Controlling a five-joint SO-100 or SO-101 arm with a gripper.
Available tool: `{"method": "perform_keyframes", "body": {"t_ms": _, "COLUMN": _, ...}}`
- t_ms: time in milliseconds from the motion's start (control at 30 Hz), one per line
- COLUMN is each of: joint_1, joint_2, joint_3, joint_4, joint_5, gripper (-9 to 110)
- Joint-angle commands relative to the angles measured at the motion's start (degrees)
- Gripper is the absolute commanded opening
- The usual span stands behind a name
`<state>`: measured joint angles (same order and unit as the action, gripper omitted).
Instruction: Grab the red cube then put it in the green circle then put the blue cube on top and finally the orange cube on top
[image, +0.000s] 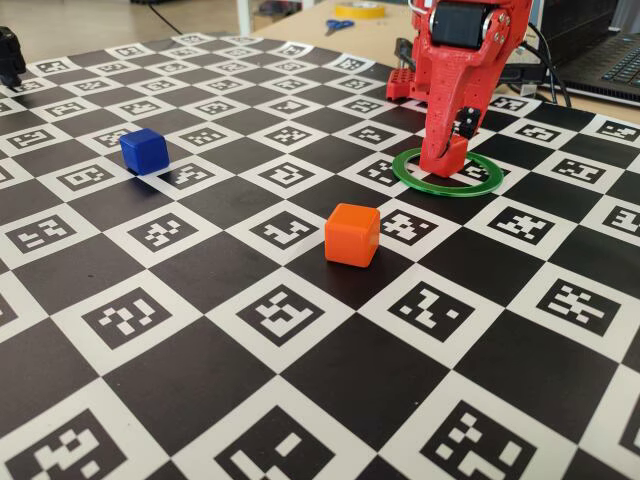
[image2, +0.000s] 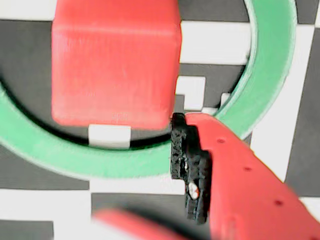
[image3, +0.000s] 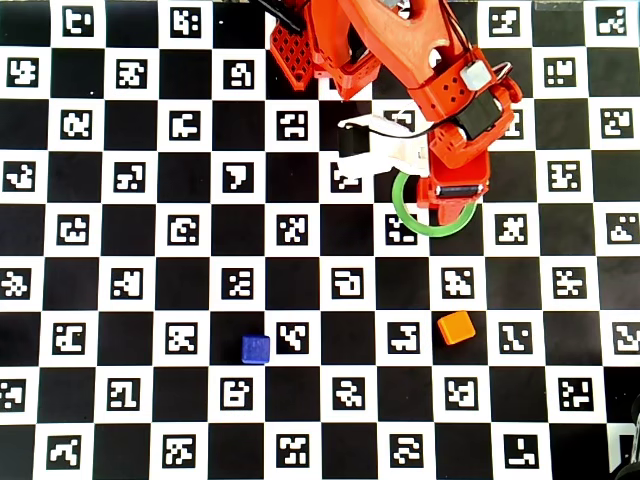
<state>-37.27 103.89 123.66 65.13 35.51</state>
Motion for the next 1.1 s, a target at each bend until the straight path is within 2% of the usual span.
{"method": "perform_keyframes", "body": {"t_ms": 0, "joint_1": 1.49, "joint_2": 1.85, "joint_3": -7.47, "joint_4": 4.57, "joint_5": -2.72, "gripper": 31}}
{"method": "perform_keyframes", "body": {"t_ms": 200, "joint_1": 6.77, "joint_2": 2.37, "joint_3": -17.23, "joint_4": 14.94, "joint_5": -9.93, "gripper": 31}}
{"method": "perform_keyframes", "body": {"t_ms": 367, "joint_1": 16.08, "joint_2": 2.02, "joint_3": -28.21, "joint_4": 21.36, "joint_5": -18.98, "gripper": 31}}
{"method": "perform_keyframes", "body": {"t_ms": 533, "joint_1": 25.58, "joint_2": -5.36, "joint_3": -44.91, "joint_4": 29.71, "joint_5": -31.11, "gripper": 29}}
{"method": "perform_keyframes", "body": {"t_ms": 667, "joint_1": 31.2, "joint_2": -13.89, "joint_3": -58.45, "joint_4": 36.47, "joint_5": -37.0, "gripper": 29}}
{"method": "perform_keyframes", "body": {"t_ms": 1067, "joint_1": 41.22, "joint_2": -28.65, "joint_3": -75.06, "joint_4": 38.94, "joint_5": -47.37, "gripper": 31}}
